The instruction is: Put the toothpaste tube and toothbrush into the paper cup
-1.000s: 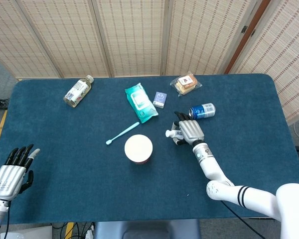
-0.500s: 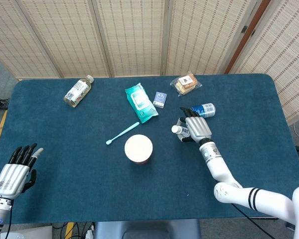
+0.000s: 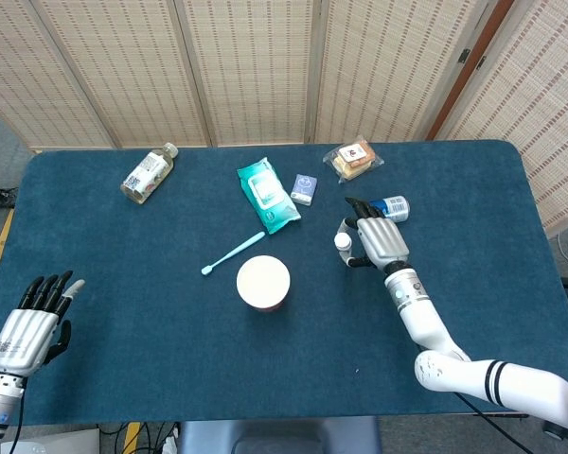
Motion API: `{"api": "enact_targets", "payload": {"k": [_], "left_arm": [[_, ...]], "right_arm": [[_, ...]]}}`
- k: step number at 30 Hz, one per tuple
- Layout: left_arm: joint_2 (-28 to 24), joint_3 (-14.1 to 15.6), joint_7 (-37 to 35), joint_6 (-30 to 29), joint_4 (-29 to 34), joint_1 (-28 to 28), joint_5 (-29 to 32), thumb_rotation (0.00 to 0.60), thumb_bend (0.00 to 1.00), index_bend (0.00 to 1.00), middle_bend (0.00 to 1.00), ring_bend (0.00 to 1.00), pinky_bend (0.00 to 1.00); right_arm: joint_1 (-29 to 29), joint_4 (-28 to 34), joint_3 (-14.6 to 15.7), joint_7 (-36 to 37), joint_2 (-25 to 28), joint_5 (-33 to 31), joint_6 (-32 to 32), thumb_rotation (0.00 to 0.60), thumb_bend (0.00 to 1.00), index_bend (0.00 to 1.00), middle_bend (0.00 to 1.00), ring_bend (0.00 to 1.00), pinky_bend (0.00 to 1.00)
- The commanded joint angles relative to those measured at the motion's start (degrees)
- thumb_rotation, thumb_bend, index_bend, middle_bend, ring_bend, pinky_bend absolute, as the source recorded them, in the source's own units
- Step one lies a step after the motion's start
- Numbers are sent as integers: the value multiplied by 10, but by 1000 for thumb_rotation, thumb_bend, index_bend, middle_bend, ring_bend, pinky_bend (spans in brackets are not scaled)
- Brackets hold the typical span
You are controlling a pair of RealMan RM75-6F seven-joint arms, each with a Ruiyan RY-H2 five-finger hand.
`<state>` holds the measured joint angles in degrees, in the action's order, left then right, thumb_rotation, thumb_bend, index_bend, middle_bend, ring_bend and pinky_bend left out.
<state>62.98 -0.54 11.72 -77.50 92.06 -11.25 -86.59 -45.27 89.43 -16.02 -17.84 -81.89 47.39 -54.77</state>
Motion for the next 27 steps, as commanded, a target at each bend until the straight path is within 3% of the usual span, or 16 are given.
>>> {"api": "enact_targets", "payload": {"k": [1, 15, 27], "left_arm": [[0, 0, 1, 0, 0, -1, 0, 600, 662, 73, 0, 0, 0], [0, 1, -1, -1, 0, 1, 3, 600, 662, 73, 0, 0, 0], [1, 0, -1, -1, -1, 0, 3, 600, 662, 73, 0, 0, 0]], "right_arm": [[1, 8, -2, 3, 4, 5, -6, 600, 328, 693, 65, 0, 115], [-1, 25, -17, 20, 14, 16, -20, 600, 329, 703, 73, 0, 115], [-16, 86, -59, 52, 45, 31, -19, 600, 328, 704, 74, 0, 115]]}}
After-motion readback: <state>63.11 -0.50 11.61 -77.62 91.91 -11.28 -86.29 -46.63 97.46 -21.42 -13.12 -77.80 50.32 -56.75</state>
